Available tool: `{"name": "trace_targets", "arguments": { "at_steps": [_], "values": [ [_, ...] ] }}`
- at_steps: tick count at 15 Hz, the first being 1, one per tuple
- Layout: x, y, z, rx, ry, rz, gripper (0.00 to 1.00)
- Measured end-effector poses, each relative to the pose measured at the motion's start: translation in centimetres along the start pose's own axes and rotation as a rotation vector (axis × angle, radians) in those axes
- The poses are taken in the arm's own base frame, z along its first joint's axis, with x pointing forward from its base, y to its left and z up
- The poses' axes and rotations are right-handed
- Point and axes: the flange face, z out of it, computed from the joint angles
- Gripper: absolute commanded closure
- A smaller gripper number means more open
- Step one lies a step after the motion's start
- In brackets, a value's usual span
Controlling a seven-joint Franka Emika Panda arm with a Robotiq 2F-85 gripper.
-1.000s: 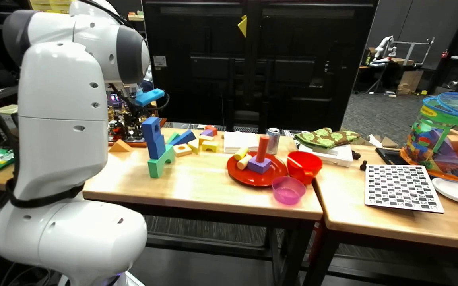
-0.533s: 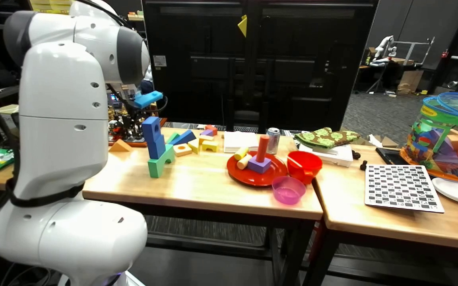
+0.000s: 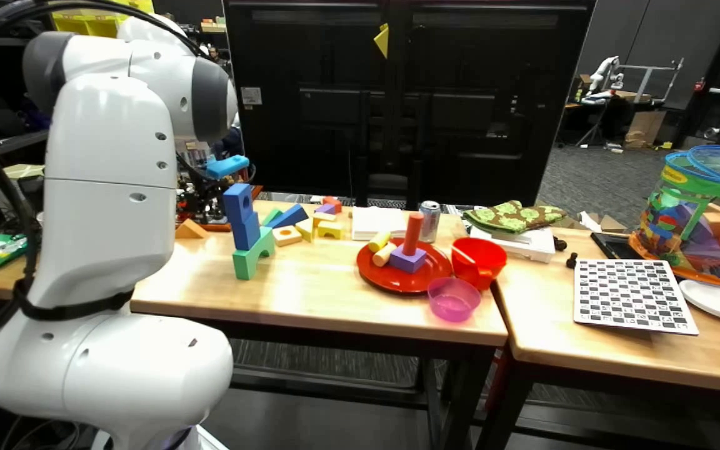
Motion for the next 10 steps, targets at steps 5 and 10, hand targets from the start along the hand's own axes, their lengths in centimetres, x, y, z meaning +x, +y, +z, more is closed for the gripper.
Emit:
{"name": "trace_targets", "arguments": {
  "at_steps": [5,10],
  "values": [
    [2.3,-0.5,-0.2,0.000,-0.017,-0.117,0.00],
    [4.4,-1.0,-0.5,-0.008,-0.003,-0.235,0.00]
  ]
}}
